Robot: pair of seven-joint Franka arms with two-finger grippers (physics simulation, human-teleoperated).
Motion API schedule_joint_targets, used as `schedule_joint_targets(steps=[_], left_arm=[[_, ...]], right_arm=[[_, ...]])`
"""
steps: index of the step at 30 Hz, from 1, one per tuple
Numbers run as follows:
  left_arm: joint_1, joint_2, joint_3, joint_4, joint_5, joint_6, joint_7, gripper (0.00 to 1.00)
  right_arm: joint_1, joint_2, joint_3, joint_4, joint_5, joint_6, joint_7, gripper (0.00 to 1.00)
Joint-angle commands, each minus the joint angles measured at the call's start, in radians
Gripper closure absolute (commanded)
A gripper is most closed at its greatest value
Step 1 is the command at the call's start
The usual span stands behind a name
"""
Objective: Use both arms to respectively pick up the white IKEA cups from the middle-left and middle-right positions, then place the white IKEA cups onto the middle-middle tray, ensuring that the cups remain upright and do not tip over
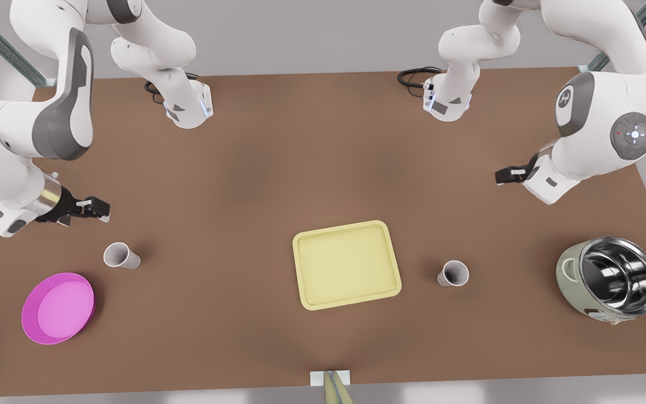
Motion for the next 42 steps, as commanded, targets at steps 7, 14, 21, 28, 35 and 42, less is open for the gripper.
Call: schedule_joint_targets(steps=[7,14,21,28,35,42], left_arm=[[-0.010,0.409,0.000,0.292,0.039,0.234,-0.051,0.00],[-0.031,0.614,0.001,0.279,0.056,0.588,-0.091,0.00],[-0.053,0.605,0.001,0.159,0.051,0.586,-0.085,0.00],[-0.050,0.662,0.003,0.140,0.051,0.607,-0.087,0.00],[-0.045,0.682,0.003,0.142,0.010,0.610,-0.090,0.62],[-0.047,0.647,-0.005,0.162,-0.030,0.526,-0.147,0.79]], right_arm=[[-0.061,0.136,-0.008,0.015,-0.017,0.058,-0.102,0.00],[-0.116,0.312,-0.007,0.013,-0.010,0.242,-0.138,0.00],[-0.127,0.397,-0.007,-0.021,0.016,0.427,-0.136,0.00],[-0.170,0.378,-0.004,-0.106,0.030,0.438,-0.185,0.00],[-0.173,0.302,-0.002,-0.295,0.036,0.634,-0.187,0.00],[-0.202,0.320,-0.001,-0.326,0.085,0.677,-0.234,0.00]])
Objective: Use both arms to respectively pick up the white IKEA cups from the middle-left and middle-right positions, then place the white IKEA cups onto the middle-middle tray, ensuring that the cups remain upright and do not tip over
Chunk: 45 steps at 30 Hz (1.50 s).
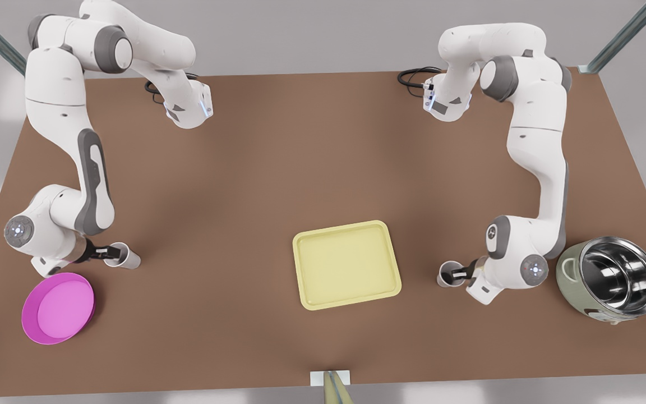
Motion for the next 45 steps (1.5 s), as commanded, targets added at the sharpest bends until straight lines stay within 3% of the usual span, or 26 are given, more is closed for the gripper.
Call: schedule_joint_targets(steps=[1,3,7,17,18,19,21,22,23,24,25,26,28,32,34,35,37,39,40,41,42,43,45], left_arm=[[-0.014,-0.045,-0.029,0.020,-0.011,-0.119,-0.147,0.79],[-0.069,-0.075,-0.128,0.020,0.034,-0.122,-0.429,0.79],[-0.275,-0.024,-0.141,0.075,0.064,0.028,-0.767,0.79],[-0.249,0.080,-0.136,0.065,0.079,0.118,-0.772,0.79],[-0.249,0.083,-0.136,0.065,0.079,0.118,-0.772,0.79],[-0.249,0.089,-0.136,0.065,0.081,0.118,-0.772,0.78],[-0.249,0.094,-0.136,0.065,0.081,0.119,-0.770,0.73],[-0.249,0.096,-0.136,0.065,0.081,0.133,-0.770,0.68],[-0.247,0.099,-0.136,0.065,0.081,0.133,-0.770,0.64],[-0.244,0.103,-0.136,0.065,0.081,0.138,-0.770,0.50],[-0.236,0.103,-0.136,0.062,0.078,0.136,-0.712,0.04],[-0.226,0.103,-0.139,0.060,0.078,0.136,-0.709,0.00],[-0.200,0.094,-0.155,0.060,0.075,0.112,-0.712,0.00],[-0.195,0.071,-0.164,0.060,0.075,0.053,-0.717,0.00],[-0.200,0.059,-0.162,0.060,0.074,0.036,-0.717,0.00],[-0.195,0.018,-0.162,0.060,0.078,-0.036,-0.715,0.00],[-0.125,-0.115,-0.165,0.130,0.090,-0.372,-0.656,0.00],[0.032,-0.184,-0.168,0.278,0.104,-0.698,-0.232,0.00],[0.093,-0.231,-0.168,0.281,0.153,-0.735,-0.036,0.00],[0.112,-0.274,-0.158,0.272,0.191,-0.729,-0.002,0.00],[-0.003,-0.473,0.009,0.053,0.191,-0.628,0.058,0.00],[-0.048,-0.604,0.097,-0.113,0.093,-0.522,0.063,0.00],[-0.042,-0.586,0.092,-0.095,0.076,-0.583,0.061,0.00]], right_arm=[[-0.007,0.011,0.000,-0.001,0.016,0.050,-0.075,0.00],[-0.013,0.014,0.000,-0.008,0.017,0.050,-0.093,0.00],[-0.027,0.014,0.000,-0.022,0.022,0.050,-0.100,0.00],[-0.032,0.063,0.000,-0.024,0.048,0.065,-0.127,0.00],[-0.032,0.063,0.000,-0.024,0.048,0.064,-0.127,0.05],[-0.032,0.063,0.000,-0.024,0.047,0.055,-0.129,0.35],[-0.030,0.062,0.000,-0.024,0.048,0.053,-0.144,0.72],[-0.027,0.059,0.000,-0.024,0.047,0.051,-0.144,0.79],[-0.022,0.057,0.001,-0.022,0.048,0.048,-0.142,0.79],[-0.021,0.054,0.003,-0.024,0.048,0.042,-0.141,0.79],[-0.018,0.052,0.004,-0.022,0.047,0.035,-0.144,0.79],[-0.018,0.049,0.008,-0.022,0.047,0.025,-0.146,0.79],[-0.015,0.045,0.014,-0.017,0.045,0.024,-0.146,0.79],[0.005,0.022,0.155,0.047,0.045,0.007,-0.135,0.79],[0.096,0.028,0.173,0.102,0.043,0.008,-0.139,0.79],[0.175,0.045,0.173,0.127,0.050,0.019,-0.129,0.79],[0.284,0.091,0.173,0.206,0.182,0.021,-0.127,0.79],[0.369,0.102,0.173,0.233,0.182,0.019,0.034,0.79],[0.415,0.102,0.173,0.245,0.182,0.019,0.143,0.79],[0.473,0.105,0.170,0.274,0.177,0.019,0.247,0.79],[0.505,0.138,0.170,0.326,0.168,0.018,0.371,0.79],[0.542,0.164,0.170,0.361,0.175,0.015,0.422,0.79],[0.600,0.221,0.170,0.427,0.169,0.007,0.595,0.79]])
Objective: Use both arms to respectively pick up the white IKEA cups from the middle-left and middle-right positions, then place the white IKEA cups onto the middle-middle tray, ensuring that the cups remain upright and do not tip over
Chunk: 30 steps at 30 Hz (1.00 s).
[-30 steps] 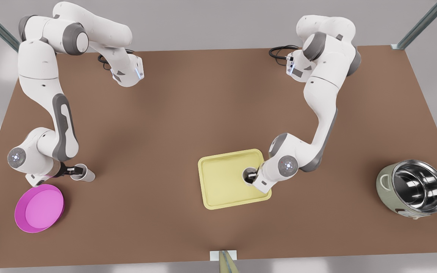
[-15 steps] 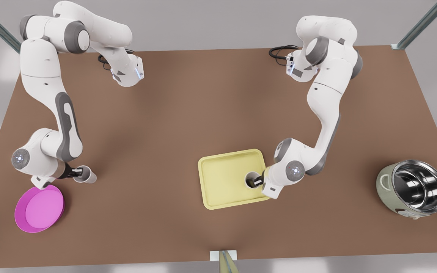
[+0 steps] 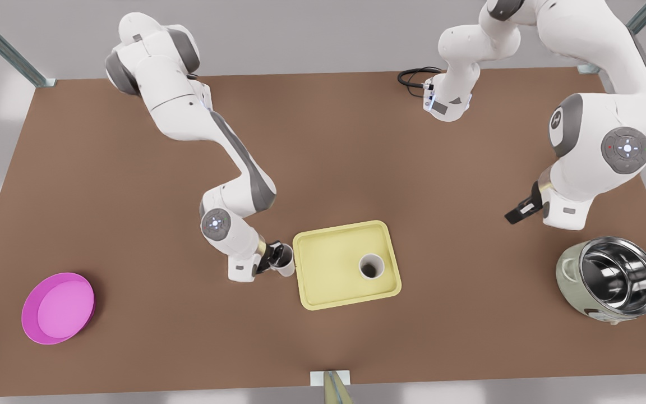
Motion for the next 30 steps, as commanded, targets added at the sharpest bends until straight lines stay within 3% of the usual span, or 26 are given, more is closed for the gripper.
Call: schedule_joint_targets(steps=[1,13,14,15,25,27,30], left_arm=[[-0.008,-0.018,0.014,-0.021,-0.027,-0.116,0.463,0.00],[-0.007,0.007,0.014,-0.028,-0.077,-0.122,0.463,0.00],[-0.007,0.008,0.014,-0.028,-0.077,-0.122,0.464,0.00],[-0.007,0.008,0.015,-0.028,-0.077,-0.122,0.464,0.00],[-0.007,0.025,0.014,-0.024,-0.074,-0.131,0.463,0.00],[-0.010,0.028,0.011,-0.023,-0.073,-0.133,0.461,0.00],[-0.008,0.028,0.009,-0.023,-0.073,-0.133,0.461,0.00]], right_arm=[[0.039,0.042,0.000,0.051,-0.001,-0.007,0.607,0.79],[0.095,0.145,0.003,0.085,0.014,0.000,0.624,0.76],[0.093,0.148,0.003,0.085,0.012,0.002,0.624,0.33],[0.095,0.148,0.003,0.085,0.011,0.003,0.621,0.00],[0.093,0.124,0.003,0.080,0.006,-0.004,0.588,0.00],[0.091,0.001,0.003,-0.005,0.011,-0.041,0.567,0.00],[0.026,-0.160,-0.003,-0.009,0.003,-0.324,0.472,0.00]])
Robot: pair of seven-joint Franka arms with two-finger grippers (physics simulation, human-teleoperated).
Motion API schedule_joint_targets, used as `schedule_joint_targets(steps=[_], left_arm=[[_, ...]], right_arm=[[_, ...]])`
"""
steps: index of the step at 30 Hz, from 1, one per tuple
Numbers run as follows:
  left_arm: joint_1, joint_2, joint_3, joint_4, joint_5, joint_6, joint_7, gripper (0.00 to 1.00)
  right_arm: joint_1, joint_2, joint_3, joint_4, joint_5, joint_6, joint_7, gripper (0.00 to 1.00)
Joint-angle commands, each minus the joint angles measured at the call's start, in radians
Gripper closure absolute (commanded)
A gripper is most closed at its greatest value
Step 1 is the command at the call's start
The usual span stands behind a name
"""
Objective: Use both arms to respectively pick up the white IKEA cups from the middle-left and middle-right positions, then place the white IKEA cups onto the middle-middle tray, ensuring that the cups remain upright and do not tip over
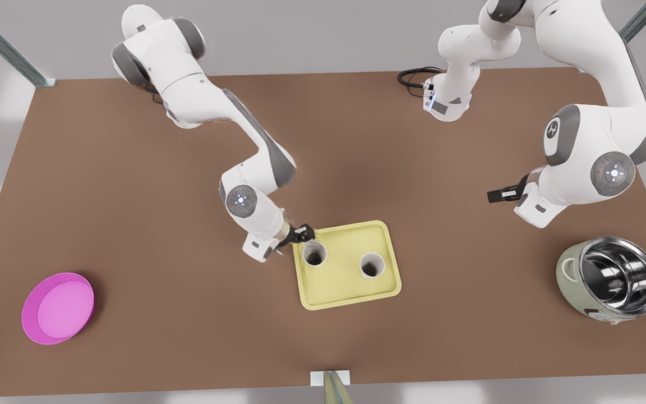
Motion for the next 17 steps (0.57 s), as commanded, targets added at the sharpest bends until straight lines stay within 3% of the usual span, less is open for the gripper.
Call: schedule_joint_targets(steps=[1,5,7,11,17], left_arm=[[0.002,-0.001,-0.001,-0.001,0.001,-0.003,0.087,0.00],[0.002,0.001,0.000,-0.001,0.000,-0.002,0.087,0.00],[0.002,0.001,0.000,-0.001,0.001,-0.002,0.087,0.00],[0.003,0.001,0.000,-0.001,0.001,-0.002,0.087,0.00],[0.003,0.001,0.000,-0.003,0.003,-0.002,0.087,0.00]], right_arm=[[-0.120,-0.055,-0.007,-0.005,-0.029,-0.355,-0.170,0.00],[-0.361,-0.027,-0.030,0.000,-0.270,-0.406,-0.218,0.00],[-0.375,-0.150,-0.082,0.000,-0.280,-0.467,-0.227,0.00],[-0.443,-0.406,-0.068,-0.115,-0.286,-0.571,-0.229,0.00],[-0.469,-0.444,-0.059,-0.146,-0.286,-0.594,-0.249,0.00]])
